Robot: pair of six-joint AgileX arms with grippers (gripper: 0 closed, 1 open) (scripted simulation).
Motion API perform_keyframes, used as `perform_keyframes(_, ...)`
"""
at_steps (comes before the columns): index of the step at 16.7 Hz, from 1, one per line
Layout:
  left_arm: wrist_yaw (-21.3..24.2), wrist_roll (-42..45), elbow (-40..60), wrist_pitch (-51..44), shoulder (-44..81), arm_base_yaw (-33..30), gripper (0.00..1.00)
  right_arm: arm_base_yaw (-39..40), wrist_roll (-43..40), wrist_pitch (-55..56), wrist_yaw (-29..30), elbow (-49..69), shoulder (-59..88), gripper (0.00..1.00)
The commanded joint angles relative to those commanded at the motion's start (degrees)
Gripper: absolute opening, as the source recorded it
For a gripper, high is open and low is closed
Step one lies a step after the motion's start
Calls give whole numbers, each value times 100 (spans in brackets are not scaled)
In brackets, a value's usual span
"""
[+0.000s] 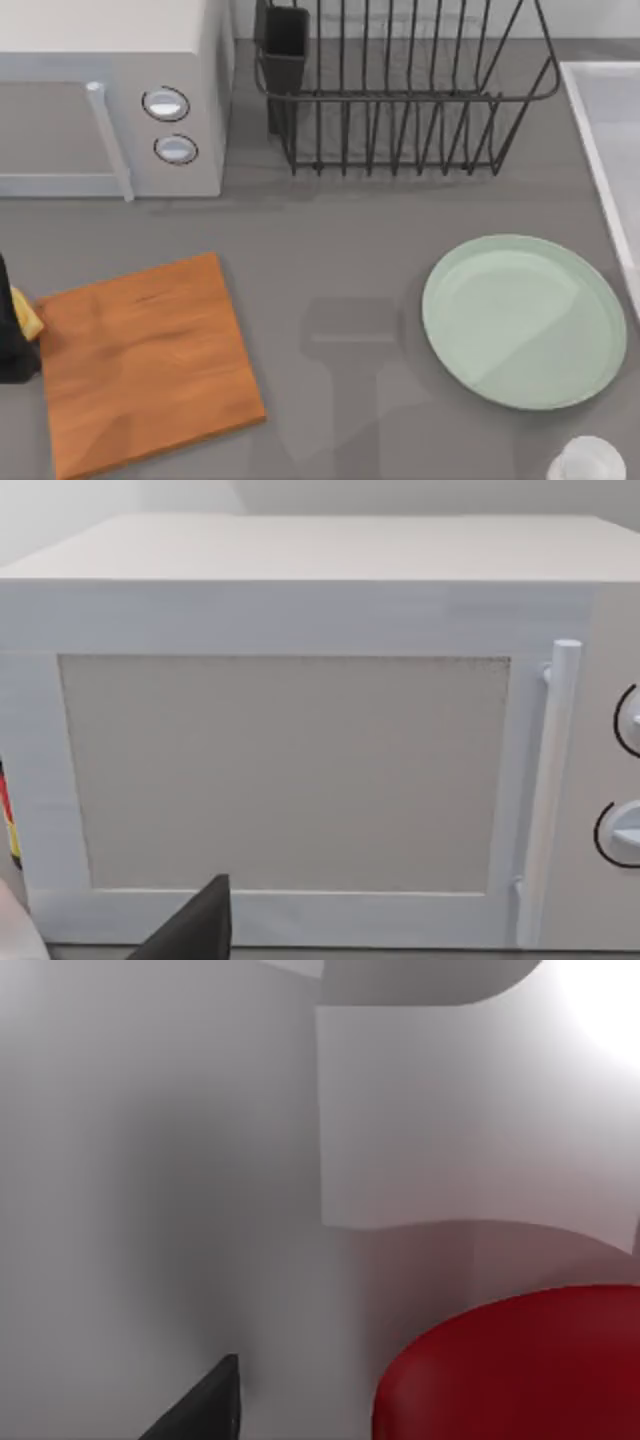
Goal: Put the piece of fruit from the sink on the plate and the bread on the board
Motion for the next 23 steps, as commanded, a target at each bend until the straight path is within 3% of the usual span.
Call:
perform_keyframes(6,0,0,0,0,0,0,100,0,0,0,0,0,0,2)
perform_keyframes(14,0,0,0,0,0,0,100,0,0,0,0,0,0,0)
perform_keyframes(23,0,0,0,0,0,0,100,2,29,-1742,-92,650,-1287,0)
